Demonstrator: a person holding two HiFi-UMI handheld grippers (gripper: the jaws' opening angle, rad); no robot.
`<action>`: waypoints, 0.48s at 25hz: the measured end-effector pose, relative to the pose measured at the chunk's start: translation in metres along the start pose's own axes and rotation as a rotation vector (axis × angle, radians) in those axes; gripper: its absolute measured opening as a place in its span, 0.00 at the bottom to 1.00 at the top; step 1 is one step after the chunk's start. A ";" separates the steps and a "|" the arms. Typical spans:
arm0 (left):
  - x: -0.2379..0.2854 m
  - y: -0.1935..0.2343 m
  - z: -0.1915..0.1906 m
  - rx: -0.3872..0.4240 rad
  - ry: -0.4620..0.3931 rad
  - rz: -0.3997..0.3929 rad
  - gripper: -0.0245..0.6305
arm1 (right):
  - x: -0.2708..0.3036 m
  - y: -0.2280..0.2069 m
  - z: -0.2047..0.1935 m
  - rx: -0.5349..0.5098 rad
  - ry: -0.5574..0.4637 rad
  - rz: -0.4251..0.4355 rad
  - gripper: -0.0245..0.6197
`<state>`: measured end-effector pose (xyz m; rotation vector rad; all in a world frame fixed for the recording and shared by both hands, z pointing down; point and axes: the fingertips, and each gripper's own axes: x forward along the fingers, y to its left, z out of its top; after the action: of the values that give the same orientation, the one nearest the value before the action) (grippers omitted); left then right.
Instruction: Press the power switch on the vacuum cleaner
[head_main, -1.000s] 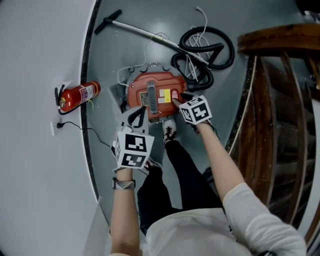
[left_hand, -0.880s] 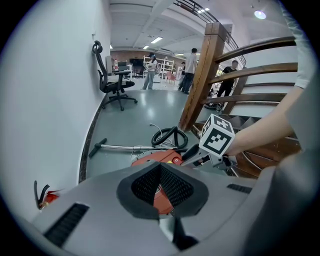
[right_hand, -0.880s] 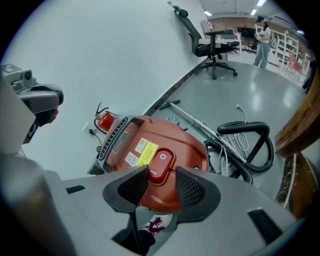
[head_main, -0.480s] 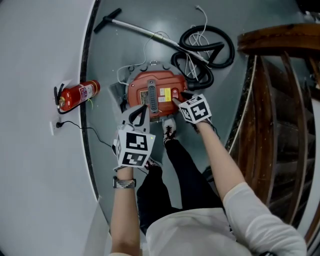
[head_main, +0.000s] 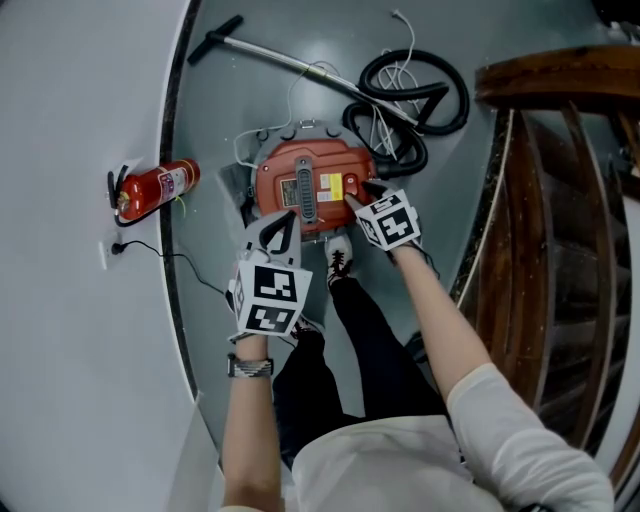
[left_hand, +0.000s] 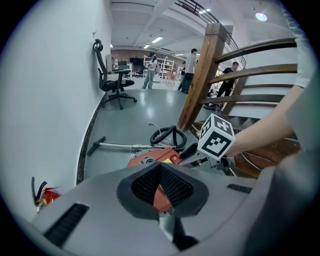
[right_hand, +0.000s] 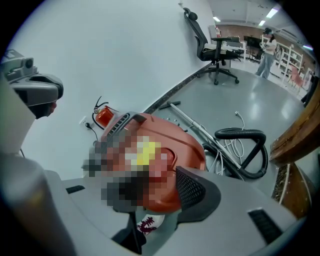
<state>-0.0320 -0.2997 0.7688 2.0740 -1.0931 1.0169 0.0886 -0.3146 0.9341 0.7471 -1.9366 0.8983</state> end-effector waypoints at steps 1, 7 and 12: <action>0.000 0.000 0.000 0.001 0.000 -0.001 0.03 | 0.000 0.000 0.000 -0.002 -0.007 -0.003 0.30; 0.002 -0.003 0.000 0.003 -0.003 -0.012 0.03 | 0.000 0.000 -0.002 0.006 -0.007 -0.013 0.30; 0.003 -0.002 0.001 0.006 -0.005 -0.014 0.03 | -0.001 0.000 -0.001 0.003 -0.009 -0.017 0.30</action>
<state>-0.0287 -0.3002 0.7705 2.0870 -1.0781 1.0094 0.0893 -0.3132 0.9336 0.7699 -1.9345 0.8888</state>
